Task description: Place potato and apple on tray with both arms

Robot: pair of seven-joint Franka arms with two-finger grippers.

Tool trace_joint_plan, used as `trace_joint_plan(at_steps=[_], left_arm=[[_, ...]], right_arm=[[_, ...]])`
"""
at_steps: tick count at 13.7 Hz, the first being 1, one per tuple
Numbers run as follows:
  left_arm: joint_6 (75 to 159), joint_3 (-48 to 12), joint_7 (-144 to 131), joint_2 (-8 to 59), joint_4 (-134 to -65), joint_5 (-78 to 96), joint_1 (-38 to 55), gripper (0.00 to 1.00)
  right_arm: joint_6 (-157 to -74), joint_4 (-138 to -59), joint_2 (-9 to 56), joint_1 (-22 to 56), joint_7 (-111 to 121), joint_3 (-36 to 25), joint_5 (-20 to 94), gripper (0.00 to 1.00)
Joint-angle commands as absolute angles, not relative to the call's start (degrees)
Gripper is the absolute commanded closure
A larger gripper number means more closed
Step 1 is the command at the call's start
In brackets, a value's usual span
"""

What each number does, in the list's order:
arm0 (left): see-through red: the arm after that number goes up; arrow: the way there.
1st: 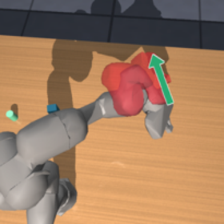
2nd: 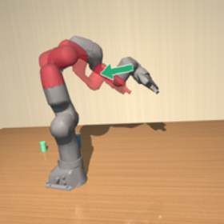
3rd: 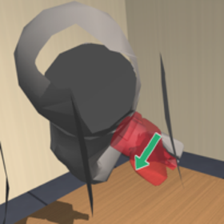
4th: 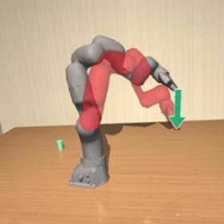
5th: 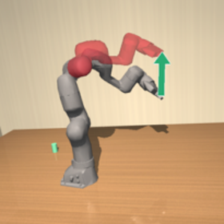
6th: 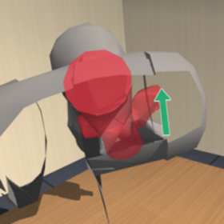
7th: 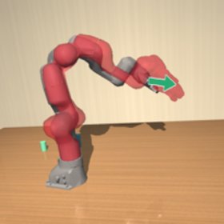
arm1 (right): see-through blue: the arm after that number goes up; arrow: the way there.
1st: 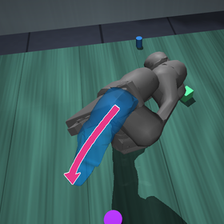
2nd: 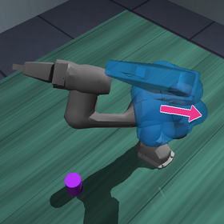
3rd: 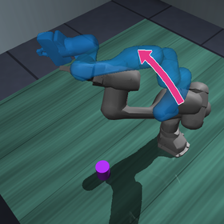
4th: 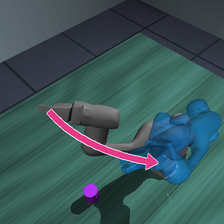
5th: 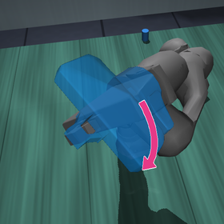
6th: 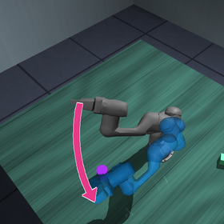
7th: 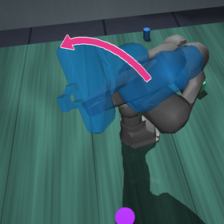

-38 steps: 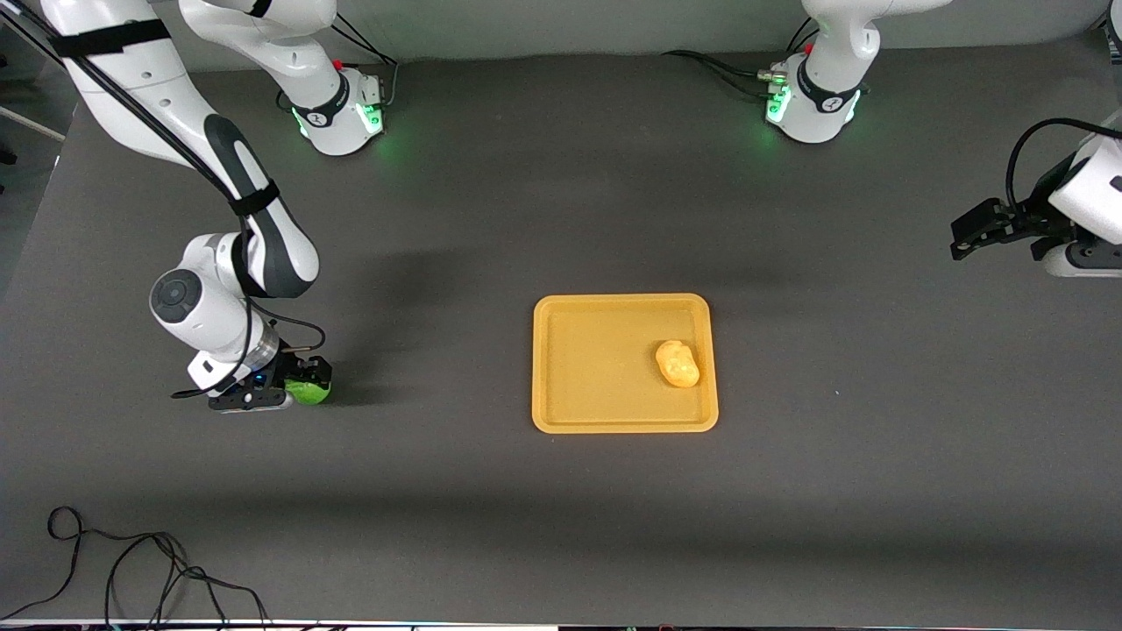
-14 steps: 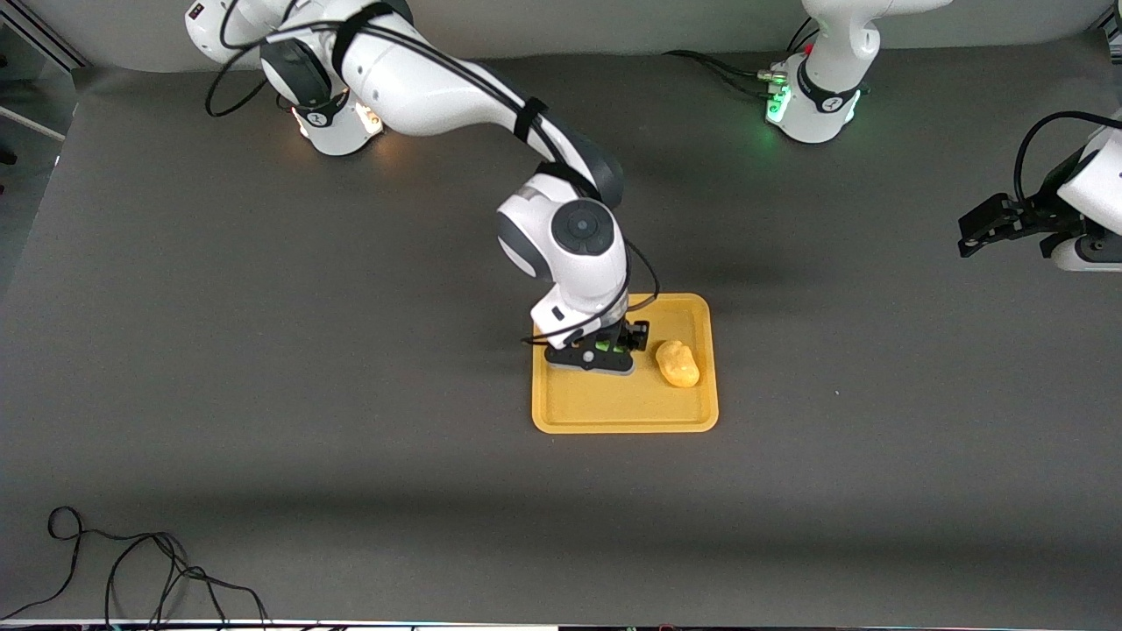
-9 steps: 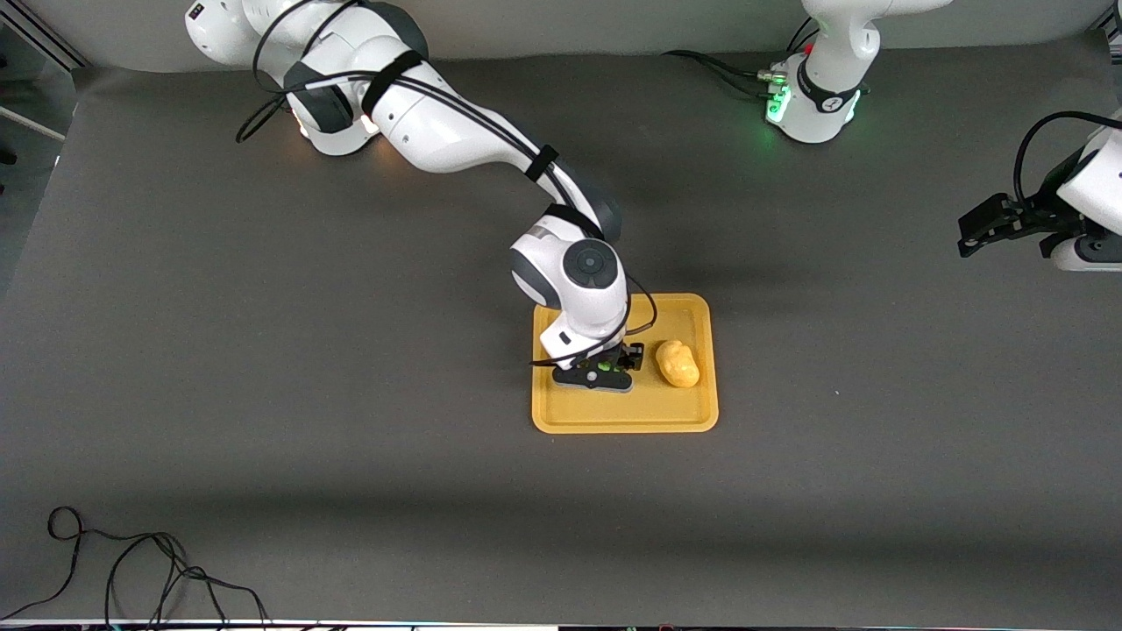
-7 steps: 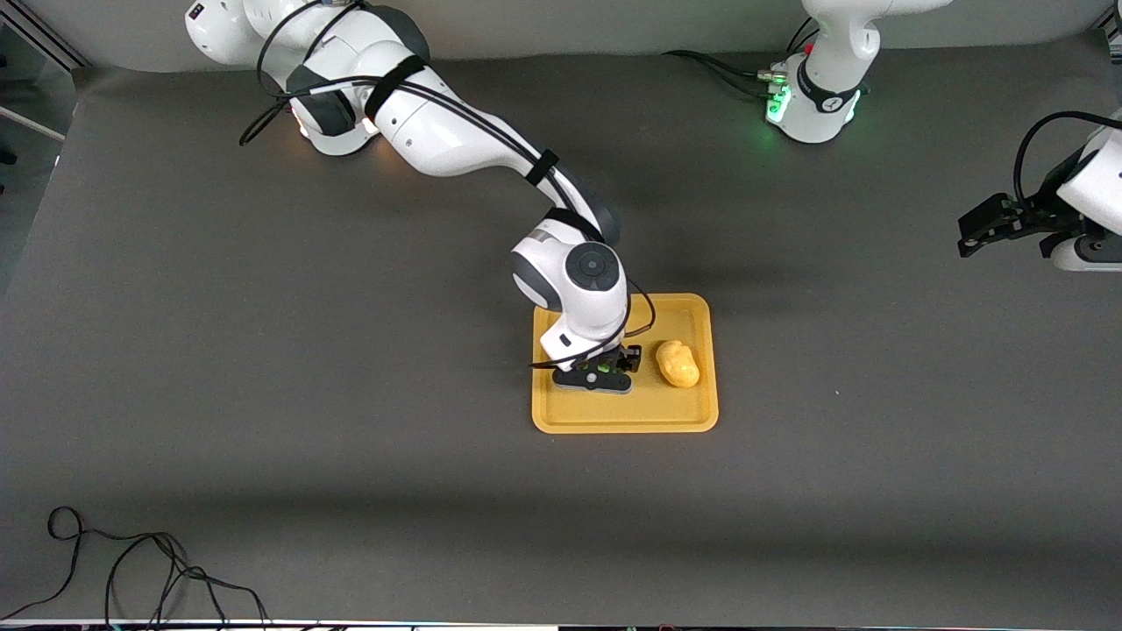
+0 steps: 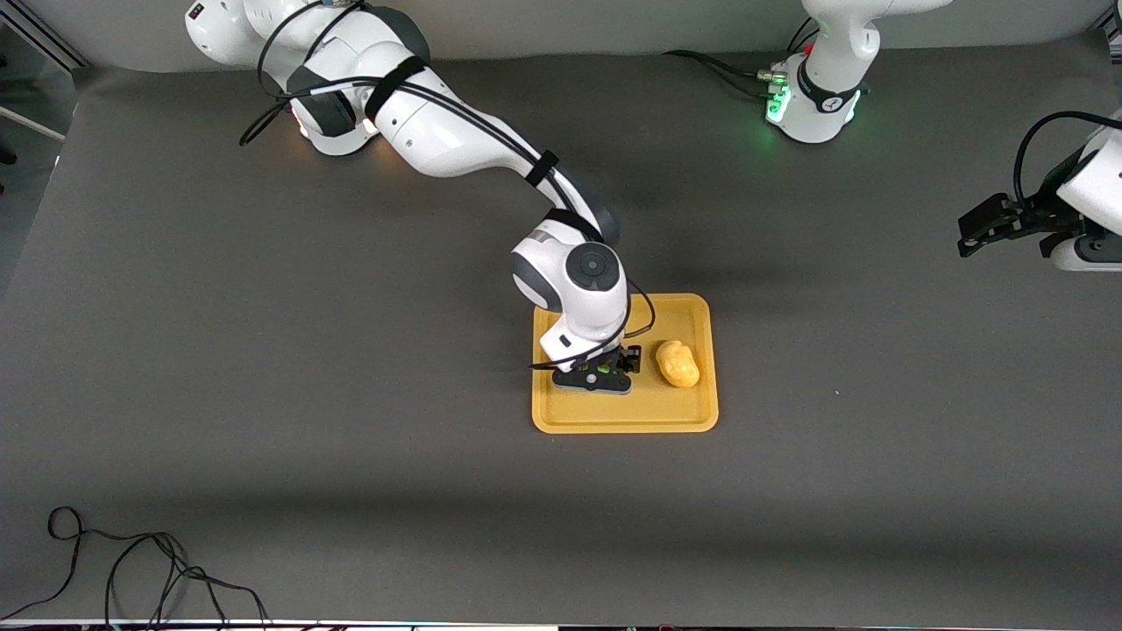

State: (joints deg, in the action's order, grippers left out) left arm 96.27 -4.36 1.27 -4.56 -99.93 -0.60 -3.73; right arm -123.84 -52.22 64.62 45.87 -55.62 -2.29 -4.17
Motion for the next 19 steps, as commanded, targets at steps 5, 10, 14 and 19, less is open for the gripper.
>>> trace_joint_plan(at_steps=[5, 10, 14, 19], left_arm=[[95.3, -4.3, 1.1, -5.1, -99.8, -1.2, -3.5, 0.0], [95.3, -4.3, 1.1, -5.1, -99.8, -1.1, -3.5, 0.0], [95.3, -4.3, 1.1, -5.1, -99.8, -1.1, -3.4, 0.0], [96.1, -4.4, 1.0, -4.7, -99.8, -1.1, -3.2, 0.0]], right_arm=[[-106.0, -49.9, 52.3, 45.2, -56.0, -2.4, -4.5, 0.0], [-86.6, -52.4, 37.1, 37.9, -40.5, -3.2, -4.6, 0.0], [-84.3, -68.2, 20.7, 27.4, -23.2, -3.3, -4.0, 0.0], [-86.3, -82.5, 6.6, 13.8, -6.0, -3.7, 0.3, 0.0]])
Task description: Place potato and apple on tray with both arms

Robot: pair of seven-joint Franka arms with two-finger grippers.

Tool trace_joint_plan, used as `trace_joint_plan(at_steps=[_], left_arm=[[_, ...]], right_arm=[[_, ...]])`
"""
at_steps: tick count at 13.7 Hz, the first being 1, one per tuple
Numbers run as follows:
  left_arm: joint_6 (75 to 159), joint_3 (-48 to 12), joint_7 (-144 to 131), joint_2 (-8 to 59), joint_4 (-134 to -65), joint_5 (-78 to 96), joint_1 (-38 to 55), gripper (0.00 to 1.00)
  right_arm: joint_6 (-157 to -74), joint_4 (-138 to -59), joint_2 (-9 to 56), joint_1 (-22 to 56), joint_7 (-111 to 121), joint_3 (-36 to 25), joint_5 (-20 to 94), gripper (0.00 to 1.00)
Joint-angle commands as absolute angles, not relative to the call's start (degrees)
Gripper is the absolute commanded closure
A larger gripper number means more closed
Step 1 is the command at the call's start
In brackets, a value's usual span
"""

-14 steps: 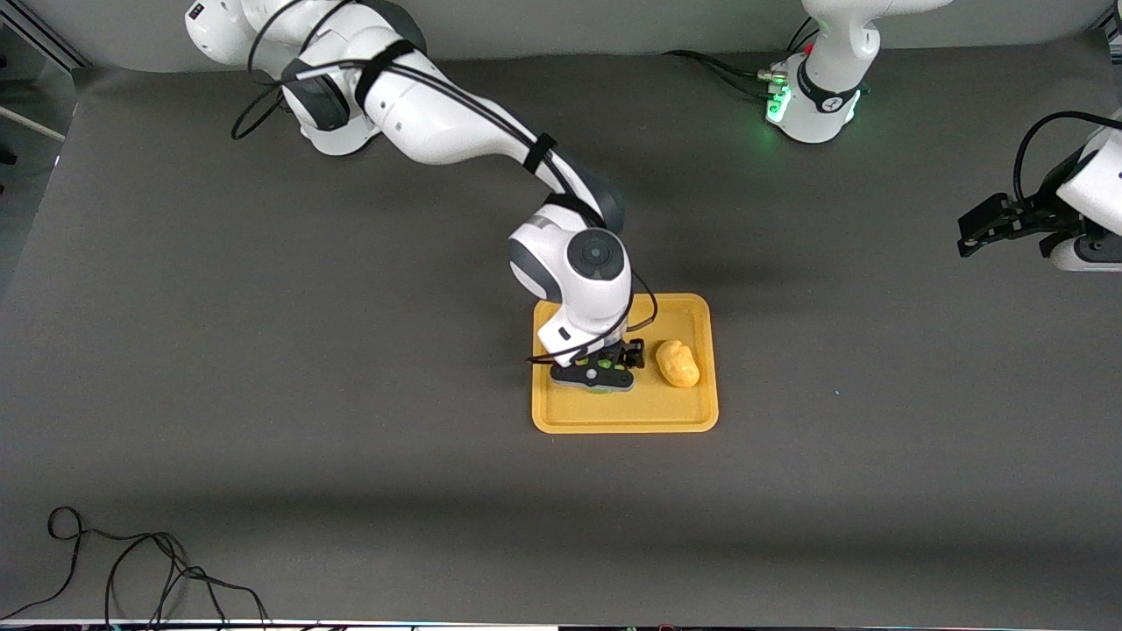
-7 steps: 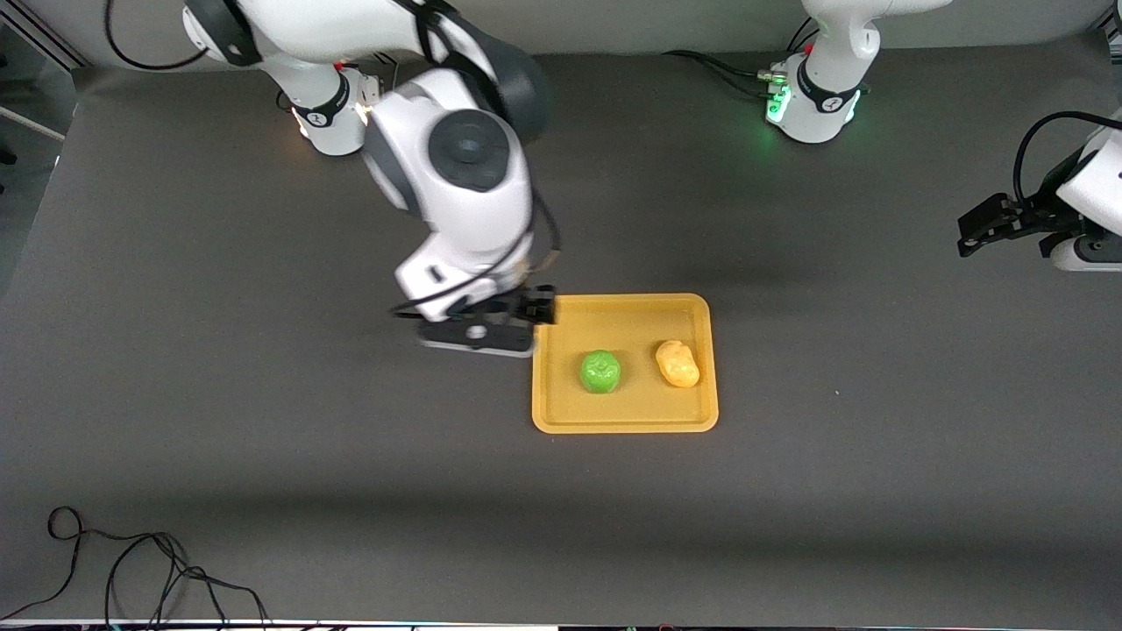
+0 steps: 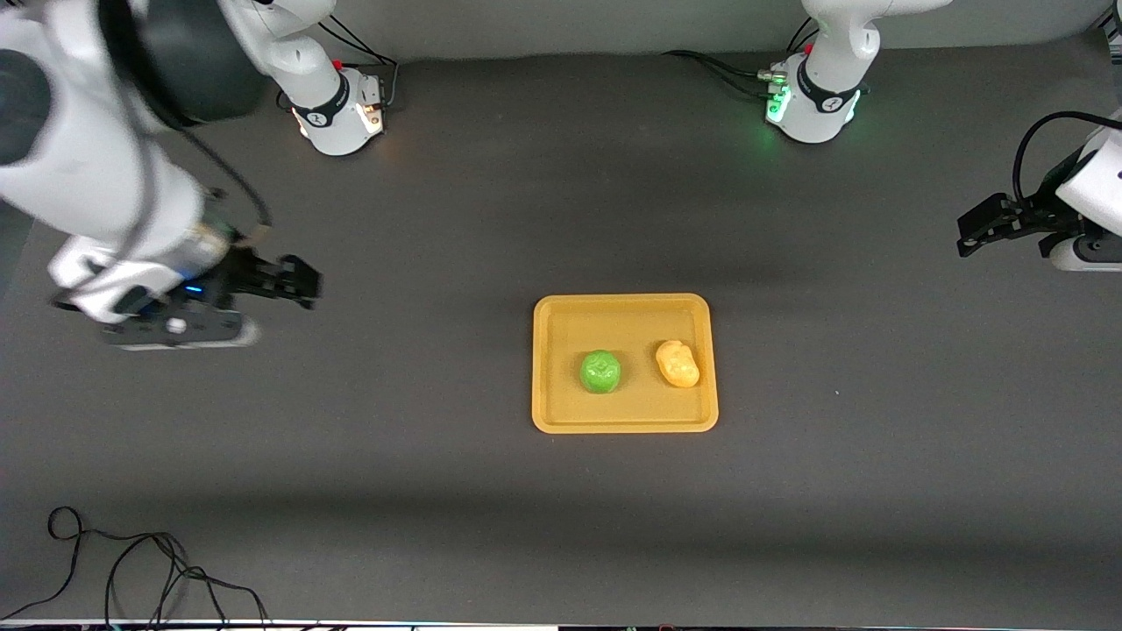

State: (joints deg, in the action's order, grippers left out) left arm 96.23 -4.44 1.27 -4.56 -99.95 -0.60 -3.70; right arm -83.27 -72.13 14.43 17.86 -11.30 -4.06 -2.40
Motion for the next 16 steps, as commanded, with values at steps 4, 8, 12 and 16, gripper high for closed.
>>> trace_joint_plan(at_steps=[4, 8, 12, 16], left_arm=[[98.4, -4.6, 1.0, -3.8, -99.4, -0.6, -2.7, 0.0], [96.2, -5.5, 0.9, -3.9, -99.2, -0.5, -2.8, 0.0], [94.5, -5.0, 1.1, -4.1, -98.9, -0.7, -3.5, 0.0], [92.8, -3.2, 2.0, -4.2, -98.4, -1.1, -3.6, 0.0]], right_arm=[[-89.4, -91.7, 0.0, 5.8, 0.8, -3.6, 0.8, 0.0], [-89.4, -91.4, 0.2, 2.0, 2.9, -3.7, 0.1, 0.0], [-89.3, -90.4, 0.8, 1.9, 2.1, -3.7, -0.4, 0.0], [-88.9, -90.5, 1.1, 1.9, 1.8, -3.7, -0.4, 0.0]])
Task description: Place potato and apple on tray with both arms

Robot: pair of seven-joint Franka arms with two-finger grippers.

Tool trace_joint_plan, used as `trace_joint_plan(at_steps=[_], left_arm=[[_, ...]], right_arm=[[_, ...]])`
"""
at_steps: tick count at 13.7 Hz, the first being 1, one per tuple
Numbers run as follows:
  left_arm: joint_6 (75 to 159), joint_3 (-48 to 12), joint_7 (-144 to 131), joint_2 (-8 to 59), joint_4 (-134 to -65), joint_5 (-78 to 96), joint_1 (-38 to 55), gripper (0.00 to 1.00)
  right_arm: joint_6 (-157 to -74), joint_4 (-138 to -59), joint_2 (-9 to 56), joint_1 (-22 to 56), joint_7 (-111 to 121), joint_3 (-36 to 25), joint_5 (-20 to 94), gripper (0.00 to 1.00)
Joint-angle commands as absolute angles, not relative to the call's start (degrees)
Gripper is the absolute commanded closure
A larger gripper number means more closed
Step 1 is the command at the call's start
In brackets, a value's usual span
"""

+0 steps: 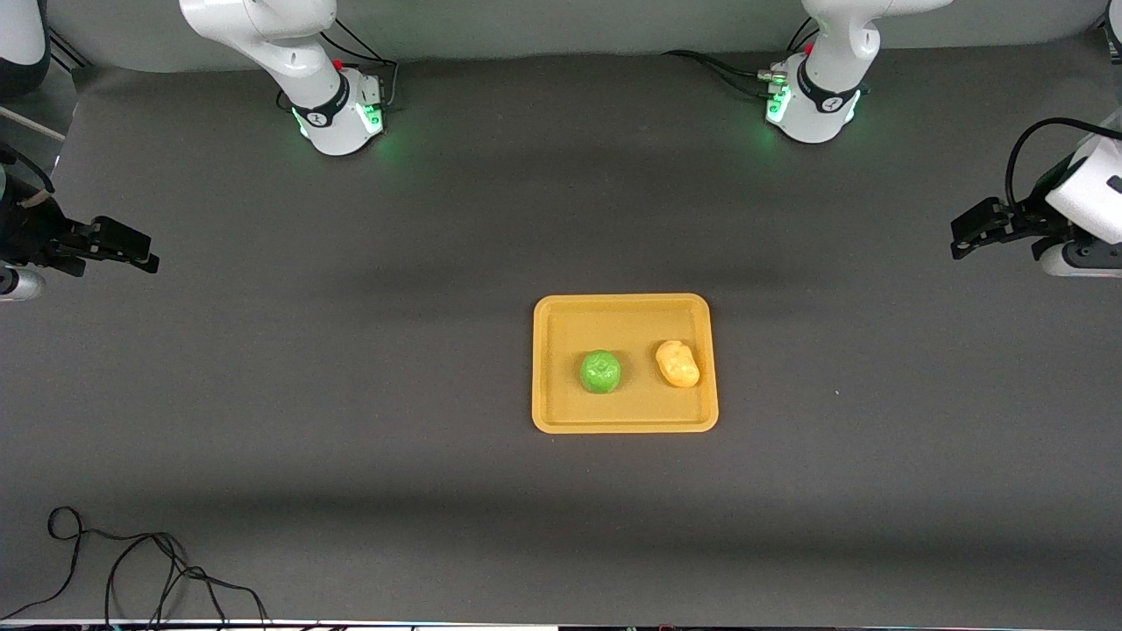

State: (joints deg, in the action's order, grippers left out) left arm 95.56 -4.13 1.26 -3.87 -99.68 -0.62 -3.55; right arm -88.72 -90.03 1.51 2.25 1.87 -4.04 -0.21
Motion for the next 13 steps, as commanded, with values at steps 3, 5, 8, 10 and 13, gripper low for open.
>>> trace_joint_plan(at_steps=[3, 5, 8, 10, 13], left_arm=[[91.9, -2.8, 2.0, -4.5, -98.4, -1.1, -3.6, 0.0], [91.9, -2.8, 1.9, -4.5, -98.4, -1.1, -3.6, 0.0], [91.8, -2.8, 1.9, -4.5, -98.4, -1.1, -3.6, 0.0], [91.8, -2.8, 2.0, -4.5, -98.4, -1.1, -3.6, 0.0], [91.7, -2.9, 1.8, -4.5, -98.4, -1.1, -3.5, 0.0]], right_arm=[[-88.5, -90.6, 0.9, 1.9, 1.8, -3.8, -0.3, 0.0], [-88.5, -90.7, 0.9, 1.9, 1.8, -4.2, 0.2, 0.0], [-88.4, -90.7, 0.9, 2.0, 1.8, -4.7, 0.4, 0.0], [-88.5, -90.7, 1.0, 2.0, 1.8, -4.7, 0.4, 0.0], [-88.5, -90.6, 1.0, 2.0, 1.8, -4.7, 0.4, 0.0]])
